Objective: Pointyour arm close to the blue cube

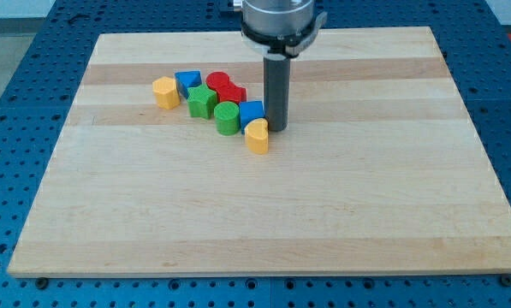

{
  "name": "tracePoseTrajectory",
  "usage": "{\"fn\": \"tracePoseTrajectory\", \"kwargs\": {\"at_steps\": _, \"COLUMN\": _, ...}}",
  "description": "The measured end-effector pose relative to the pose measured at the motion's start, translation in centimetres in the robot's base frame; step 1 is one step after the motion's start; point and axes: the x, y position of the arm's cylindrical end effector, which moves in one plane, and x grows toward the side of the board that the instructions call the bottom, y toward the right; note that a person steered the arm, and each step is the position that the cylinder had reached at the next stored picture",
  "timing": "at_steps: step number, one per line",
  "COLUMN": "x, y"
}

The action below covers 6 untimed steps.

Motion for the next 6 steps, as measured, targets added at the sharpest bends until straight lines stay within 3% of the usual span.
{"fn": "tracePoseTrajectory", "kwargs": {"at_steps": 2, "x": 2.4, "y": -0.2}}
{"fn": "tracePoseTrajectory", "kwargs": {"at_steps": 4, "x": -1.3, "y": 7.1}}
{"fn": "tracePoseTrajectory", "kwargs": {"at_steps": 6, "x": -1.8, "y": 4.7}}
